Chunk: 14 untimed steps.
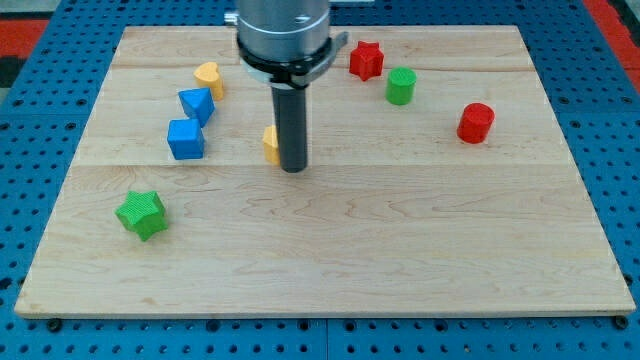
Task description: Push the yellow hexagon above the yellow heart
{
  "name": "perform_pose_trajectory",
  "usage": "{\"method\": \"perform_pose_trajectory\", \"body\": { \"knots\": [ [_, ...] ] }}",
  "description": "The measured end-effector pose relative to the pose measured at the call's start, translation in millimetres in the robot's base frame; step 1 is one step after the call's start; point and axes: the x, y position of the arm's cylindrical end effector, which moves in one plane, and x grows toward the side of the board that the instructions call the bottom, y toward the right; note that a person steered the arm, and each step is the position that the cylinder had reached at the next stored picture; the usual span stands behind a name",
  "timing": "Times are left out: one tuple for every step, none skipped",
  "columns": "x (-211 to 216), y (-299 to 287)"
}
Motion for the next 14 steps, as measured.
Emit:
{"method": "perform_pose_trajectory", "body": {
  "knots": [
    [-32.0, -24.0],
    [-50.2, -45.7],
    [-26.1, -62.2],
    [-25.3, -79.5],
    [-25.3, -66.7],
    [-34.9, -63.0],
    [-61.0, -57.7],
    [-85.7, -54.9],
    [-108.7, -53.0],
    [-133.5, -48.6],
    [-153.4, -39.8],
    [-156.2, 2.3],
    [-172.1, 22.6],
    [-201.7, 6.9]
  ]
}}
